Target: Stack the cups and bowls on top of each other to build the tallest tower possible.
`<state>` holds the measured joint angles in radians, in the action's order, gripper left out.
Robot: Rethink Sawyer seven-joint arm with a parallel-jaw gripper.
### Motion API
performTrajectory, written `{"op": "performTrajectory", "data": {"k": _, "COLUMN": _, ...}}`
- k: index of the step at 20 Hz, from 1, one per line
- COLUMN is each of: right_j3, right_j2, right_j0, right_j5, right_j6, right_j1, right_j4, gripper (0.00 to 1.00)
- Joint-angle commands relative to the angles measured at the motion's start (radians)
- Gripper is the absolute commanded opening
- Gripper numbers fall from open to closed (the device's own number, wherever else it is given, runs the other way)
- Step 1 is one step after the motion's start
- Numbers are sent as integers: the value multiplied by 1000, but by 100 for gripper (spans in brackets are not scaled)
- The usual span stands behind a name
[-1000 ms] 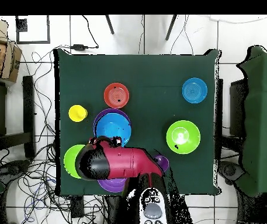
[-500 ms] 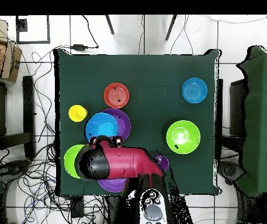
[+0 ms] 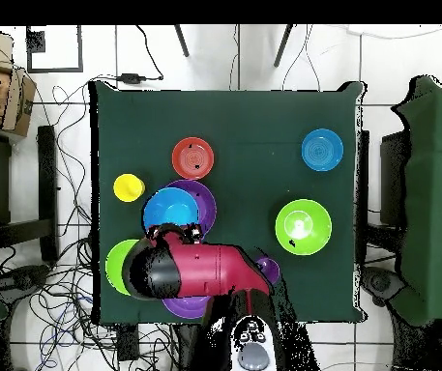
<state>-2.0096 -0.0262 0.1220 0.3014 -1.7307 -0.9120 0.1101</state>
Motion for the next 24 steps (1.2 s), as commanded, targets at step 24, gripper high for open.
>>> {"op": "performTrajectory", "data": {"k": 24, "right_j3": 162, "right_j2": -192, "right_j0": 233, "right_j5": 172, "right_j6": 57, "right_j1": 114, "right_j4": 0, "gripper": 100}}
